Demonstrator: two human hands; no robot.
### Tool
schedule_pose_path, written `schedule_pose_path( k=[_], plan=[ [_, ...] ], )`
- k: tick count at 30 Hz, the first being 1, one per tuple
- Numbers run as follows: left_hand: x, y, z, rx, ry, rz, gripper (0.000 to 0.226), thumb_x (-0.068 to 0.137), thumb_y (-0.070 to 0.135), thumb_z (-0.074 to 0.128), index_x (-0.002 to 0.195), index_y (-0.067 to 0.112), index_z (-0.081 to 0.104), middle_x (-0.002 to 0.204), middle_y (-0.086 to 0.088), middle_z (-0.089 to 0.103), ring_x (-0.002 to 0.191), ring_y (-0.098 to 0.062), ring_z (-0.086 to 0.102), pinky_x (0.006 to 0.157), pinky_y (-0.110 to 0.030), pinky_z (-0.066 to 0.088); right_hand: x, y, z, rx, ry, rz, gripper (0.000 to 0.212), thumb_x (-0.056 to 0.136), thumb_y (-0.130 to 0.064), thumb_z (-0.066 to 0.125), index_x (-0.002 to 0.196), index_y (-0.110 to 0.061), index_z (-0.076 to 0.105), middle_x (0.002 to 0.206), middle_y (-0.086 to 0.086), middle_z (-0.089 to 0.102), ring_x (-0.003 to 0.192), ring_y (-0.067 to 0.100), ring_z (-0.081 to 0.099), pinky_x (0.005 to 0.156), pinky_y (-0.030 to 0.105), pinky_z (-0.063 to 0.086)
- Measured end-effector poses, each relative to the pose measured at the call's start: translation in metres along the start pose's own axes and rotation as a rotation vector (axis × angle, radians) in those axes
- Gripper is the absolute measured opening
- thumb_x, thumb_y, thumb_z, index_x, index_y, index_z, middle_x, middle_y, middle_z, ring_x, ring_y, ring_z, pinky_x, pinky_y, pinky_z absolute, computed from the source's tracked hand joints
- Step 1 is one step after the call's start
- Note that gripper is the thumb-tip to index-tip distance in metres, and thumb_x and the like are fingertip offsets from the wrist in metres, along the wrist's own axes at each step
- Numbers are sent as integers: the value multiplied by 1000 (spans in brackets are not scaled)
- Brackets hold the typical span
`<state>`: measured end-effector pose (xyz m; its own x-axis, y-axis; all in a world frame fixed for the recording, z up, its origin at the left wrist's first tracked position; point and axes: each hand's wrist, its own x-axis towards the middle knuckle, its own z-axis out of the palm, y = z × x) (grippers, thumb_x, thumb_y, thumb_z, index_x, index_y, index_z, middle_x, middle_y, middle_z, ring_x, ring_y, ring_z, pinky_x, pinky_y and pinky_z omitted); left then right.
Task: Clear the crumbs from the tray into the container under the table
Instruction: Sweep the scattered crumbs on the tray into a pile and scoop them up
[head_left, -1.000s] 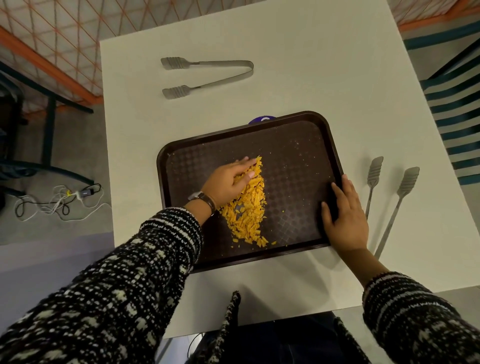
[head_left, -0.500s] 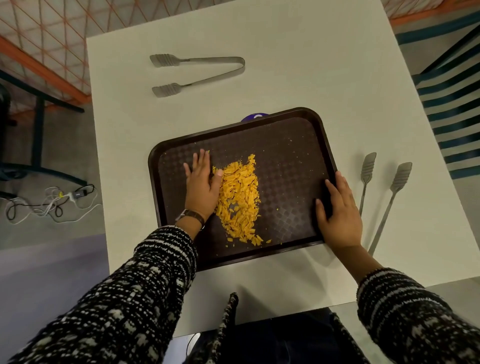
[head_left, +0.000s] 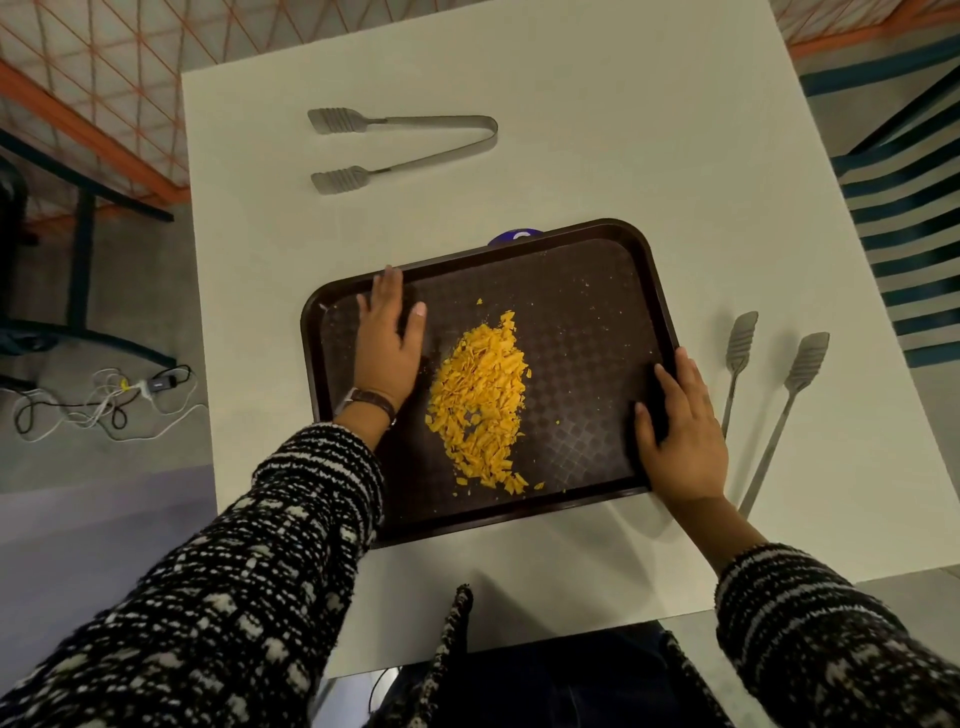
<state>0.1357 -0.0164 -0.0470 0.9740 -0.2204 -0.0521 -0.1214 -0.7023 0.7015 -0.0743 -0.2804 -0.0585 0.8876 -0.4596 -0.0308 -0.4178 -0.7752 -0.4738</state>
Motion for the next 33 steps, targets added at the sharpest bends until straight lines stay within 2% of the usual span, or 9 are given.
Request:
schedule_pose_path(
  k=[3,9,13,16,19,21,25,27,33],
  plan=[
    [4,-11,-2,48,-73,27,61,94,39,34,147,11,21,156,-7,16,144,-14,6,117,-32,-4,0,1,0,3,5,0,51,94,-41,41,140,-18,37,155,0,25,142,18,26,111,39,31],
    [1,14,25,167,-271,202,67,92,48,31,148,13,17,157,-4,15,144,-13,2,118,-37,-8,0,2,1,13,4,-7,50,94,-37,45,140,-17,38,156,0,24,142,17,24,111,38,31],
    [-5,40,38,88,-421,258,62,95,42,32,146,11,20,156,-5,18,145,-18,7,118,-40,-8,0,0,0,20,4,-1,49,94,-37,45,139,-17,39,155,0,25,142,18,25,110,39,33],
    [-17,46,35,-76,-495,256,50,97,31,38,142,9,33,151,-7,29,142,-11,18,120,-36,2,1,-4,-4,41,0,3,50,94,-36,46,139,-15,39,155,1,26,142,18,26,111,40,32],
    [-26,38,20,-236,-354,135,47,94,33,40,137,13,43,144,-5,42,133,5,28,118,-29,15,3,-9,-10,184,-5,53,52,94,-41,41,141,-18,36,154,-1,27,143,16,24,119,36,15],
    [-27,22,4,-227,-160,85,48,94,34,39,138,14,41,145,-4,41,136,-4,31,118,-29,14,6,-12,-14,251,4,76,54,94,-49,35,142,-25,31,154,-6,25,143,3,15,119,25,-1],
    [-24,-23,-22,-11,48,-50,55,96,33,35,146,10,25,155,-7,21,143,-10,11,117,-28,-3,22,-19,-16,241,-80,-46,52,94,-46,35,143,-27,28,152,-19,17,136,-17,3,119,37,9],
    [-20,-39,-28,103,53,-125,60,97,35,33,147,6,16,157,-12,12,145,-19,5,117,-31,-5,38,-26,-13,238,-137,-112,54,95,-43,37,144,-23,28,153,-15,17,138,-13,3,118,40,14],
    [-8,-32,-11,249,-67,-127,63,98,36,32,147,1,13,156,-17,8,145,-28,1,116,-42,-7,102,-47,6,167,-227,-175,55,98,-35,41,146,-12,27,158,9,16,146,17,6,119,35,0]
  ],
)
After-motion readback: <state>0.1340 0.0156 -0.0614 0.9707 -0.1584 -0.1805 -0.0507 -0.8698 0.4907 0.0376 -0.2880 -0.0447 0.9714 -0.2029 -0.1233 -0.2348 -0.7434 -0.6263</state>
